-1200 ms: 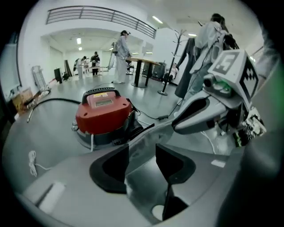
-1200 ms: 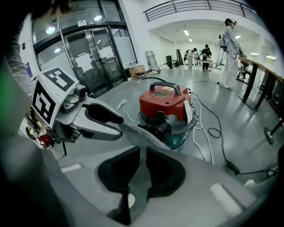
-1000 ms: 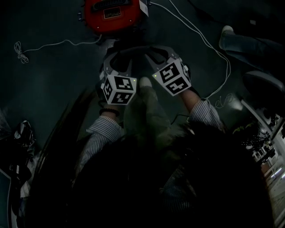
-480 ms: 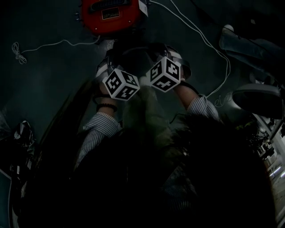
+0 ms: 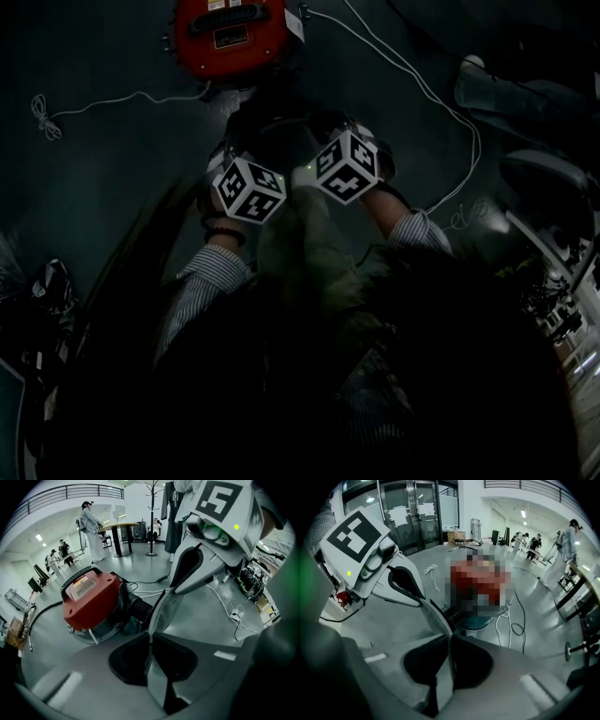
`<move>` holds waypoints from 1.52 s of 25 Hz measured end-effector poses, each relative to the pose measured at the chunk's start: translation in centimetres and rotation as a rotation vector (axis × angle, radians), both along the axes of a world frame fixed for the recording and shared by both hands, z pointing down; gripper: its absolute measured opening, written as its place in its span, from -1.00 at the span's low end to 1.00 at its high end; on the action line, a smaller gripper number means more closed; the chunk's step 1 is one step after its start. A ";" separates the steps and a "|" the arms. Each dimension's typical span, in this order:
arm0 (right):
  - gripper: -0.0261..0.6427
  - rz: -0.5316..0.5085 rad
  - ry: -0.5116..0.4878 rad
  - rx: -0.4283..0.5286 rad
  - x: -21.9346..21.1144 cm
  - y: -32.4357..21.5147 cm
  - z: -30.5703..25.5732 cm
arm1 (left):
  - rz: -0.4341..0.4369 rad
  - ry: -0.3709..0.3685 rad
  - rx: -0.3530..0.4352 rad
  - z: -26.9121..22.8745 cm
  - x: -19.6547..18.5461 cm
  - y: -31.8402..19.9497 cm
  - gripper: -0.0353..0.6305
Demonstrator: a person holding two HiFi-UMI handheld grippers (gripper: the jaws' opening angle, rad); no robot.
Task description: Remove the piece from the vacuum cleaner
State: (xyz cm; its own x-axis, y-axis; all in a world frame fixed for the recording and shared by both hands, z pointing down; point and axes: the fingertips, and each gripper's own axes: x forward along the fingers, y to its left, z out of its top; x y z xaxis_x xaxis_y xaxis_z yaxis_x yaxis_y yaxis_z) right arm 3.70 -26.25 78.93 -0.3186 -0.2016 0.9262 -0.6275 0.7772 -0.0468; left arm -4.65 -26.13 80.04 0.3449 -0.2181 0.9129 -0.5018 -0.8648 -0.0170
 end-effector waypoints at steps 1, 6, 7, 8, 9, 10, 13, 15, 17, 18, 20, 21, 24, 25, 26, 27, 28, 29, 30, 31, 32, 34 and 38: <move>-0.84 0.010 -0.003 -0.008 0.0 0.5 -0.4 | -0.006 0.004 -0.004 -0.4 0.0 0.4 -0.80; -0.84 0.082 -0.017 -0.013 0.4 2.3 -3.6 | -0.034 0.036 -0.014 -3.7 0.4 1.6 -0.80; -0.84 0.099 -0.024 -0.008 0.5 2.4 -4.5 | -0.055 0.049 -0.015 -4.8 0.5 1.7 -0.80; -0.84 0.115 -0.034 0.000 0.6 2.6 -5.6 | -0.079 0.064 -0.012 -6.0 0.6 1.8 -0.80; -0.84 0.129 -0.048 0.010 0.6 2.7 -6.9 | -0.105 0.080 -0.007 -7.4 0.7 2.0 -0.80; -0.84 0.142 -0.064 0.020 0.6 2.8 -8.2 | -0.132 0.096 -0.002 -8.8 0.7 2.2 -0.80; -0.84 0.168 -0.105 0.034 0.7 4.1 -12.6 | -0.220 0.148 -0.013 -13.3 0.6 3.9 -0.81; -0.84 0.189 -0.132 0.036 0.7 5.5 -15.8 | -0.263 0.180 -0.026 -16.5 0.6 5.4 -0.81; -0.84 0.223 -0.163 0.035 0.6 7.0 -19.3 | -0.299 0.216 -0.038 -20.1 0.5 7.1 -0.81; -0.84 0.244 -0.181 0.038 0.6 7.7 -21.2 | -0.317 0.237 -0.043 -21.9 0.5 7.9 -0.81; -0.84 0.277 -0.217 0.056 0.4 8.6 -25.0 | -0.343 0.275 -0.040 -25.6 0.5 8.9 -0.81; -0.84 0.282 -0.229 0.067 0.4 8.9 -26.8 | -0.347 0.285 -0.031 -27.3 0.5 9.3 -0.81; -0.84 0.282 -0.266 0.099 0.4 9.5 -31.3 | -0.333 0.297 0.023 -31.4 0.5 10.0 -0.81; -0.84 0.284 -0.283 0.111 0.4 9.5 -32.5 | -0.329 0.307 0.044 -32.7 0.6 9.8 -0.81; -0.84 0.286 -0.296 0.124 0.4 9.5 -33.5 | -0.328 0.321 0.061 -33.9 0.7 9.7 -0.81; -0.84 0.288 -0.306 0.135 0.5 9.5 -34.4 | -0.333 0.334 0.070 -34.9 0.7 9.8 -0.81; -0.84 0.290 -0.314 0.144 0.5 9.7 -35.1 | -0.343 0.343 0.068 -35.6 0.5 10.1 -0.81; -0.83 0.290 -0.321 0.151 0.5 10.1 -35.8 | -0.354 0.350 0.062 -36.1 0.4 10.6 -0.81; -0.83 0.285 -0.325 0.160 0.5 10.6 -36.3 | -0.363 0.358 0.060 -36.6 0.3 11.1 -0.81; -0.84 0.276 -0.327 0.175 0.3 10.9 -36.9 | -0.370 0.364 0.064 -37.1 0.1 11.4 -0.81; -0.83 0.266 -0.327 0.191 0.2 10.9 -37.5 | -0.377 0.369 0.074 -37.6 0.1 11.4 -0.81; -0.83 0.255 -0.324 0.207 0.2 10.9 -38.5 | -0.397 0.381 0.087 -38.5 0.1 11.4 -0.81; -0.83 0.262 -0.340 0.204 0.5 11.4 -39.0 | -0.469 0.433 0.057 -39.1 0.2 11.9 -0.81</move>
